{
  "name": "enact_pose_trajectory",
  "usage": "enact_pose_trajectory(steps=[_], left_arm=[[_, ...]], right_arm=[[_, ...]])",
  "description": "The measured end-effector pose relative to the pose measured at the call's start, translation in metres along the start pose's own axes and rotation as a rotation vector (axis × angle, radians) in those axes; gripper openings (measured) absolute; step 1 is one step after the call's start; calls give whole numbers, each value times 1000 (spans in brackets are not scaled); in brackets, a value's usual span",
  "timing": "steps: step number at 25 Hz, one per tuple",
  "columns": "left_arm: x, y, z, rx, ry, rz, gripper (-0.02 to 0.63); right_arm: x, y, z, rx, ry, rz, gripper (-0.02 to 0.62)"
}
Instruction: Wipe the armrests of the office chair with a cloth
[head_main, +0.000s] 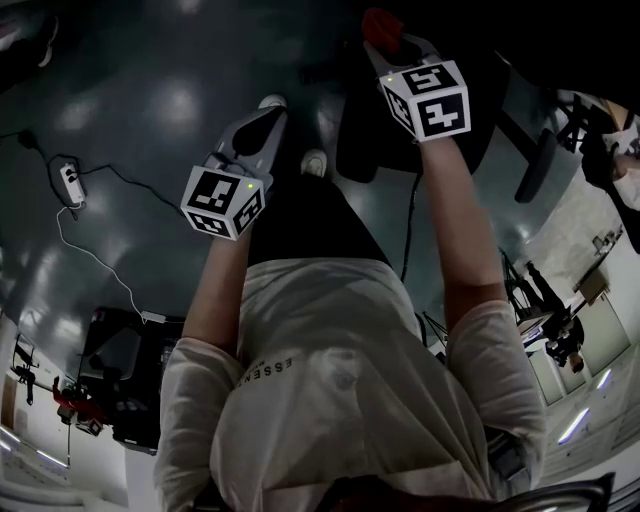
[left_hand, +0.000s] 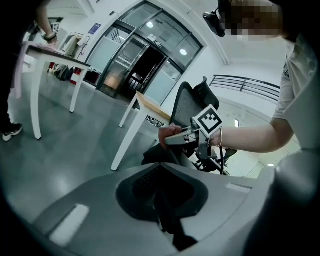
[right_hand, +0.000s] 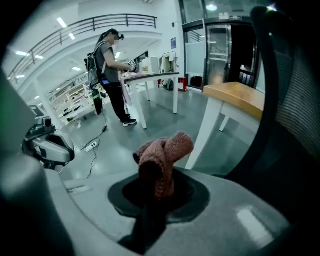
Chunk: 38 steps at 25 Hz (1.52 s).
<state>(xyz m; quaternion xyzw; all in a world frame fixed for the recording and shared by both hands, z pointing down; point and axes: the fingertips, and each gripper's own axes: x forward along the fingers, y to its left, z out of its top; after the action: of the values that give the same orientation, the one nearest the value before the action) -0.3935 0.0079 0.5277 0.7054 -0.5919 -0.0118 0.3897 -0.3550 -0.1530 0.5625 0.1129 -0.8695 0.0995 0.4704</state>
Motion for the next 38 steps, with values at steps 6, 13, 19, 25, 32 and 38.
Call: enact_pose_trajectory(steps=[6, 13, 19, 25, 32, 38], left_arm=[[-14, -2, -11, -24, -29, 27, 17], [-35, -6, -23, -41, -72, 62, 17], [-57, -16, -42, -57, -116, 101, 17], [-77, -36, -69, -73, -155, 129, 17], [-105, -54, -103, -95, -181, 170, 17], [-124, -58, -107, -88, -198, 168, 17]], right_arm=[[11, 51, 16, -108, 23, 152, 51], [14, 102, 2, -266, 95, 214, 51], [7, 137, -21, -400, 159, 244, 51], [-4, 155, -51, -492, 239, 245, 51], [-22, 191, -82, -600, 255, 248, 51], [-31, 216, -104, -669, 290, 253, 51]])
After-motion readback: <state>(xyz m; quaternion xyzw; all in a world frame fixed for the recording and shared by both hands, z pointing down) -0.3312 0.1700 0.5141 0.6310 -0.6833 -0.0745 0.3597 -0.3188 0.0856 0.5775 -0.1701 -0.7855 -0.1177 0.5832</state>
